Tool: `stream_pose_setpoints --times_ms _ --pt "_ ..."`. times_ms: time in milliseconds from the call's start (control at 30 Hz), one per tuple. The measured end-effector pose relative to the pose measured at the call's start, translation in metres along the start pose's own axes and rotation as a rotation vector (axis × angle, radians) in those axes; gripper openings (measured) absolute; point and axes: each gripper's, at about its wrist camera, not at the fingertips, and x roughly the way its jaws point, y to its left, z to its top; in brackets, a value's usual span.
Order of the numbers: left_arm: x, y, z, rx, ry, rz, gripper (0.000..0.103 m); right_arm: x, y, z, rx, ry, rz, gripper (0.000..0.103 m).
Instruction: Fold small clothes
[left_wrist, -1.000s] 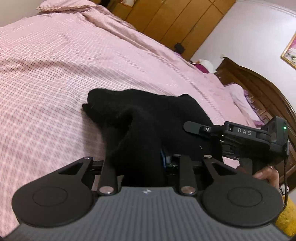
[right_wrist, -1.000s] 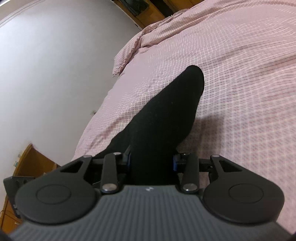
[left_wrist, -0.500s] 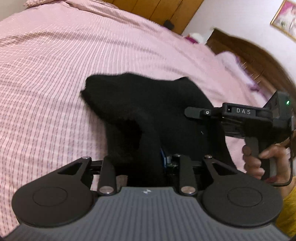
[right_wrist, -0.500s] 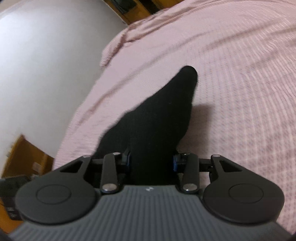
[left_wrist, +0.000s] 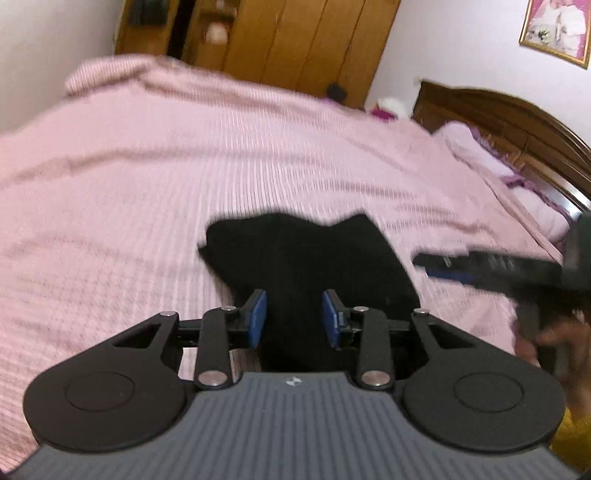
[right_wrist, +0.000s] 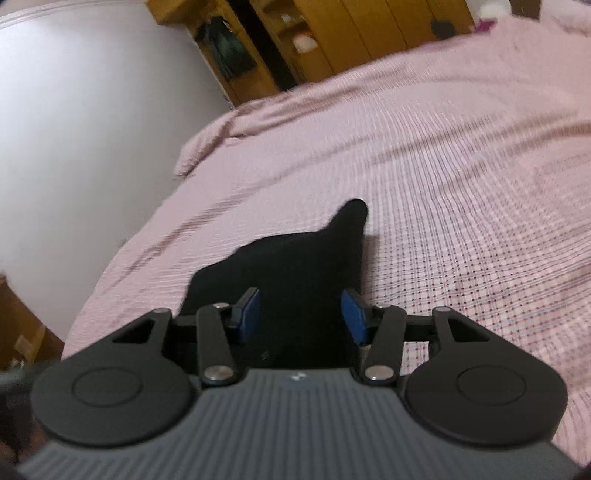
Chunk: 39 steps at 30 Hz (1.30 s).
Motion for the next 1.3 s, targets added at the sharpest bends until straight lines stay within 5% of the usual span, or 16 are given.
stream_pose_setpoints --times_ms 200,467,700,833,967,1133,1300 --pt "0.020 -0.018 0.007 0.064 -0.014 -0.020 0.038 -0.002 0.022 -0.015 -0.055 0.037 0.054 0.045" --pt "0.088 0.001 -0.029 0.004 0.164 0.057 0.038 0.027 0.010 -0.044 -0.084 0.176 -0.064 0.032" --pt "0.074 -0.004 -0.042 0.050 0.173 0.088 0.038 0.023 -0.002 -0.055 -0.067 0.164 -0.062 0.032" --pt "0.056 -0.002 -0.038 -0.002 0.183 0.096 0.048 0.005 0.006 -0.054 -0.050 0.121 -0.055 0.035" --pt "0.038 -0.006 -0.036 -0.054 0.209 0.072 0.071 -0.014 0.013 -0.053 -0.056 0.087 -0.074 0.070" --pt "0.025 -0.019 -0.041 -0.030 0.240 0.102 0.091 -0.027 0.017 -0.056 -0.068 0.098 -0.107 0.075" --pt "0.029 -0.024 -0.047 -0.018 0.265 0.174 0.096 -0.023 0.015 -0.068 -0.083 0.154 -0.175 0.078"
